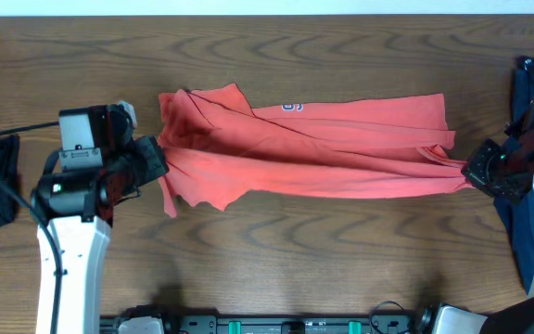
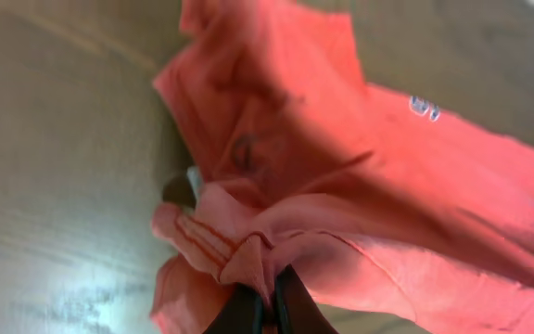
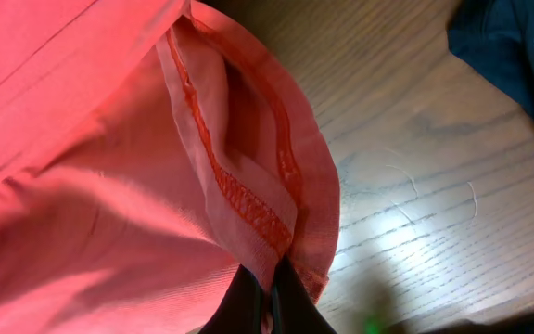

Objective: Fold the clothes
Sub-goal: 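Lay the folded front half onto the back half with both grippers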

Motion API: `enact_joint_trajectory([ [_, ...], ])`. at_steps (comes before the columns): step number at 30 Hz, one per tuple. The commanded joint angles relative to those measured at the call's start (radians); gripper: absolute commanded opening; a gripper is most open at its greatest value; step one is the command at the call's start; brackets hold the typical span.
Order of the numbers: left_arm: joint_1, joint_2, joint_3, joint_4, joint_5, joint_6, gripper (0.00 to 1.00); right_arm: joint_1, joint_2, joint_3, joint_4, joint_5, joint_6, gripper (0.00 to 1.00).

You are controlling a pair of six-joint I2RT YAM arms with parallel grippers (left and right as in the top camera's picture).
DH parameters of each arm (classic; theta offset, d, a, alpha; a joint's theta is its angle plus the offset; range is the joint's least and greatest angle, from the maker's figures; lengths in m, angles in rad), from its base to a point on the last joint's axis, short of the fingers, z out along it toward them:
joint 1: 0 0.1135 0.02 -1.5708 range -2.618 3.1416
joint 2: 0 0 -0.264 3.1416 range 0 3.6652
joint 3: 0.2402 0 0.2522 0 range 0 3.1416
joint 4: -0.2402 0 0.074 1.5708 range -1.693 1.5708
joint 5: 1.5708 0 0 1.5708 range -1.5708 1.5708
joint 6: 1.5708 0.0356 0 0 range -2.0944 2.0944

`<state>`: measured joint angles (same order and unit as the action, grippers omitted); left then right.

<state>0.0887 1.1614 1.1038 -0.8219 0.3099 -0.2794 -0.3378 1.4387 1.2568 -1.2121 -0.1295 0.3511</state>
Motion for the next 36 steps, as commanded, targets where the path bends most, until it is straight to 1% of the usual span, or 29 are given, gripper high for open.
enact_joint_trajectory([
  [1, 0.0, 0.015, -0.003, 0.032, -0.024, 0.021, 0.06, 0.022, 0.003, 0.019, 0.006, 0.013, -0.025, 0.02],
  [8, 0.0, 0.068, -0.002, 0.147, -0.024, 0.008, 0.06, 0.054, 0.044, 0.05, 0.038, 0.013, -0.055, 0.02],
  [15, 0.0, 0.111, -0.002, 0.204, -0.024, 0.005, 0.06, 0.064, 0.14, 0.196, 0.017, 0.014, -0.063, 0.01],
  [19, 0.0, 0.118, -0.002, 0.262, -0.024, 0.005, 0.06, 0.064, 0.213, 0.286, 0.002, 0.013, -0.072, 0.01],
  [25, 0.0, 0.155, -0.002, 0.33, -0.023, -0.032, 0.07, 0.068, 0.327, 0.343, 0.003, 0.011, -0.072, 0.01],
  [30, -0.001, 0.243, -0.002, 0.388, -0.001, -0.041, 0.07, 0.092, 0.407, 0.348, 0.069, 0.009, -0.072, 0.01],
  [36, 0.0, 0.346, -0.002, 0.462, -0.001, -0.06, 0.07, 0.121, 0.447, 0.348, 0.182, 0.008, -0.054, 0.01],
])
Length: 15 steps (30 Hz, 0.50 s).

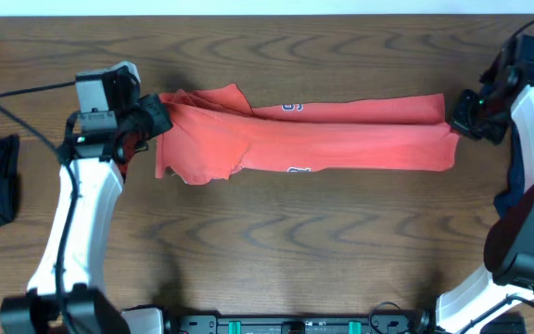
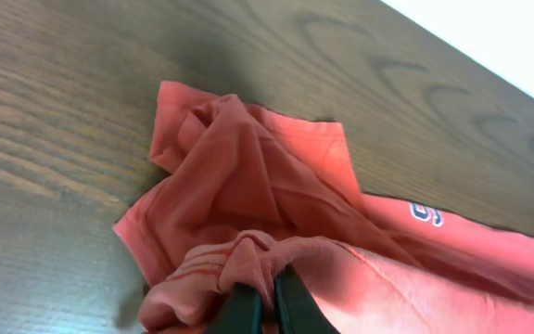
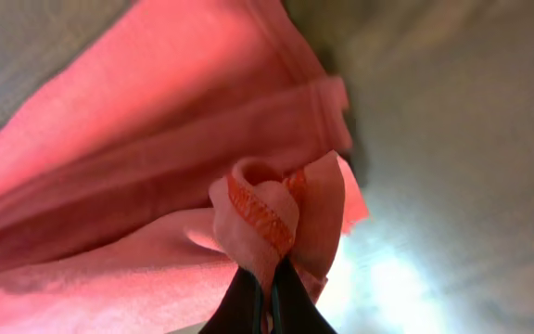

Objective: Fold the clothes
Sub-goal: 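Lay the folded front half onto the back half with both grippers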

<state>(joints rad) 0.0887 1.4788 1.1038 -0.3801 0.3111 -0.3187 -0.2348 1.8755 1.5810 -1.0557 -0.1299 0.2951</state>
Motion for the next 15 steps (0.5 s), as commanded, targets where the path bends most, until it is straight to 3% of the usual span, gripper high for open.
enact_joint_trajectory([
  [1, 0.0, 0.041, -0.002, 0.029, -0.002, -0.026, 0.07, 0.019, 0.014, 0.024, 0.045, 0.009, 0.011, 0.01],
  [15, 0.0, 0.114, -0.002, 0.114, -0.003, -0.068, 0.07, 0.037, 0.081, 0.023, 0.24, -0.01, 0.094, 0.01],
])
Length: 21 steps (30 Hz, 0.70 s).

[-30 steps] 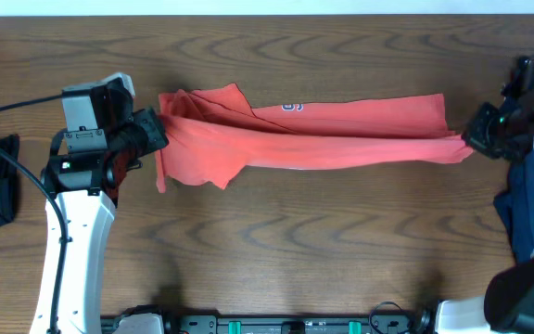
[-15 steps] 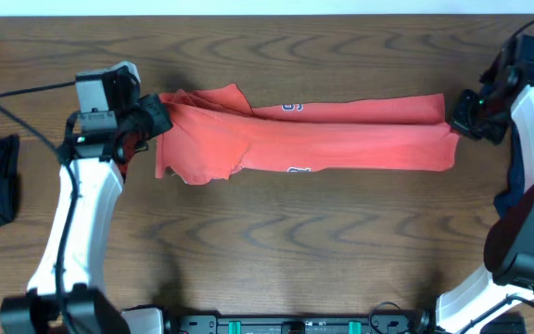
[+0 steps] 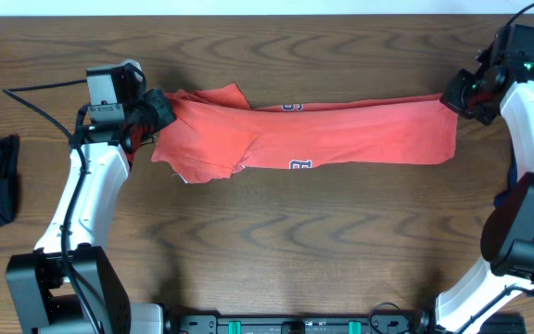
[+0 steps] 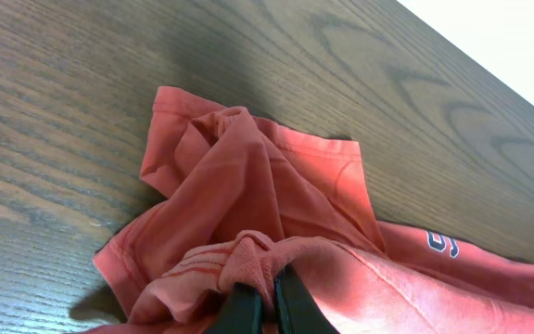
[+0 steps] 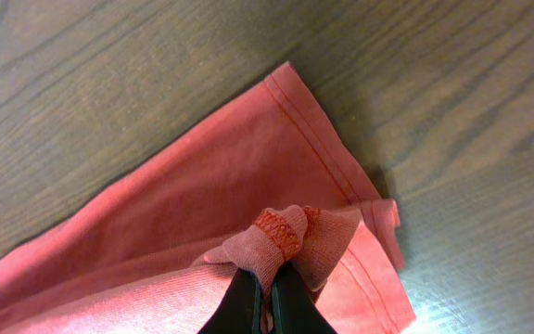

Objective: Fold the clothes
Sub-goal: 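Lay the folded front half onto the back half with both grippers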

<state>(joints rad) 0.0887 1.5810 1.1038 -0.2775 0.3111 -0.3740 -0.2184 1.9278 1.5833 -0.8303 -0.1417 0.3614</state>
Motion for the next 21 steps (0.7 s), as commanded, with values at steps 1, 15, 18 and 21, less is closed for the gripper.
enact_joint_trajectory([
  [1, 0.0, 0.014, -0.002, 0.011, -0.004, -0.013, 0.07, 0.029, 0.039, 0.021, 0.021, 0.003, 0.027, 0.02],
  [15, -0.001, 0.106, -0.002, 0.026, -0.008, -0.013, 0.63, 0.102, 0.149, 0.021, 0.121, 0.007, 0.03, 0.57],
  [18, -0.001, 0.105, -0.002, 0.033, 0.013, -0.012, 0.64, 0.1, 0.147, 0.023, 0.12, 0.006, -0.021, 0.93],
  [21, 0.0, 0.102, 0.007, 0.05, 0.07, -0.012, 0.6, 0.088, 0.145, 0.073, 0.072, 0.003, -0.074, 0.99],
])
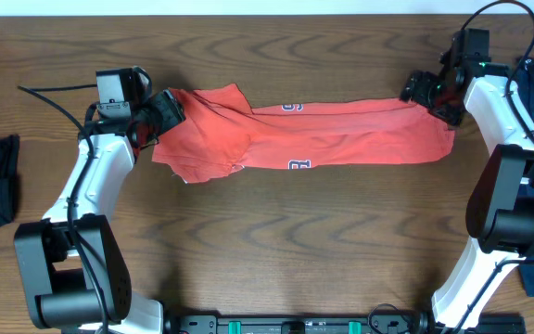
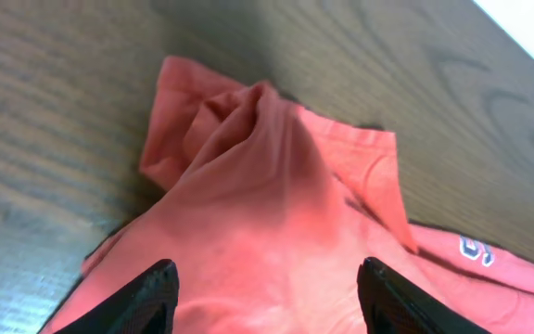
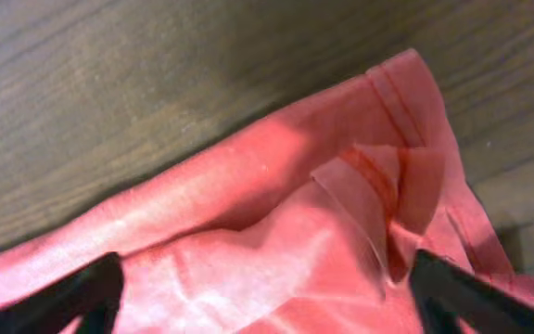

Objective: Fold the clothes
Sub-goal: 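Lay the folded front half onto the back half with both grippers, then release the right end and move the right gripper back to the shirt's right end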

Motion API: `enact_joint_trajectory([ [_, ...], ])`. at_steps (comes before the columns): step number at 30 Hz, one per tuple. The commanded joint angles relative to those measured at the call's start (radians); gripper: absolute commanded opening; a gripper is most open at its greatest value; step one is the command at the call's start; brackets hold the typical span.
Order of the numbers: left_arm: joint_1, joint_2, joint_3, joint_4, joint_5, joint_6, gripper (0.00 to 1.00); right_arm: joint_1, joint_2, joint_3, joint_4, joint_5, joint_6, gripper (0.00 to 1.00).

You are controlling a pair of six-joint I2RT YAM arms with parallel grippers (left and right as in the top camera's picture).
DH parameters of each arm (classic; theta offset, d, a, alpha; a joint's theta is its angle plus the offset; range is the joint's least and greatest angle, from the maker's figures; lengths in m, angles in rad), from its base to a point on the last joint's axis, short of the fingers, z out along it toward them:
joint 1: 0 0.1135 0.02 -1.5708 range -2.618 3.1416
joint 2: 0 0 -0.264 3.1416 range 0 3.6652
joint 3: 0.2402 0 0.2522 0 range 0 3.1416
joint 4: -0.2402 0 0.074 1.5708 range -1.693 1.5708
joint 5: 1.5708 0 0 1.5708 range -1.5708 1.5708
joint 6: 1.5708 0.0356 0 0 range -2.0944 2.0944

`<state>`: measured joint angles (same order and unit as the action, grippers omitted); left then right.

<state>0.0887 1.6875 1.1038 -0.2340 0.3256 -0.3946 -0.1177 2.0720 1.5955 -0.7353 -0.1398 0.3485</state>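
A red T-shirt lies folded lengthwise in a long band across the far half of the wooden table. My left gripper stands open over the shirt's bunched left end, its fingertips spread wide with loose cloth between them. At the shirt's right end, my right gripper is open too, above the hem corner. A small printed mark shows on the front fold.
A dark blue garment hangs at the right table edge, behind my right arm. A black cloth lies at the left edge. The near half of the table is bare wood.
Both grippers have opened and let go of the shirt's ends. The right gripper has shifted a little left over the hem. The shirt lies flat on the table.
Both grippers held the shirt's ends, shut, low near the middle of the table. Then they were further back with the ends laid over the shirt's far edge, making a narrower band. Now both have released and the band rests on the table.
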Motion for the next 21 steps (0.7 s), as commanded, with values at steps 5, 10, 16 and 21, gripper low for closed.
enact_joint_trajectory([
  [5, -0.003, -0.026, 0.023, -0.001, 0.165, 0.008, 0.54, -0.04, 0.0, 0.263, -0.215, 0.007, -0.084, 0.99],
  [10, -0.027, -0.056, 0.023, -0.046, 0.161, 0.054, 0.54, -0.068, 0.0, 0.449, -0.363, 0.002, -0.084, 0.99],
  [16, -0.074, -0.093, 0.023, -0.121, 0.16, 0.109, 0.54, -0.123, 0.006, 0.444, -0.463, 0.005, -0.092, 0.99],
  [21, -0.093, -0.158, 0.023, -0.171, 0.068, 0.137, 0.54, -0.183, 0.006, 0.295, -0.451, 0.003, -0.1, 0.99],
])
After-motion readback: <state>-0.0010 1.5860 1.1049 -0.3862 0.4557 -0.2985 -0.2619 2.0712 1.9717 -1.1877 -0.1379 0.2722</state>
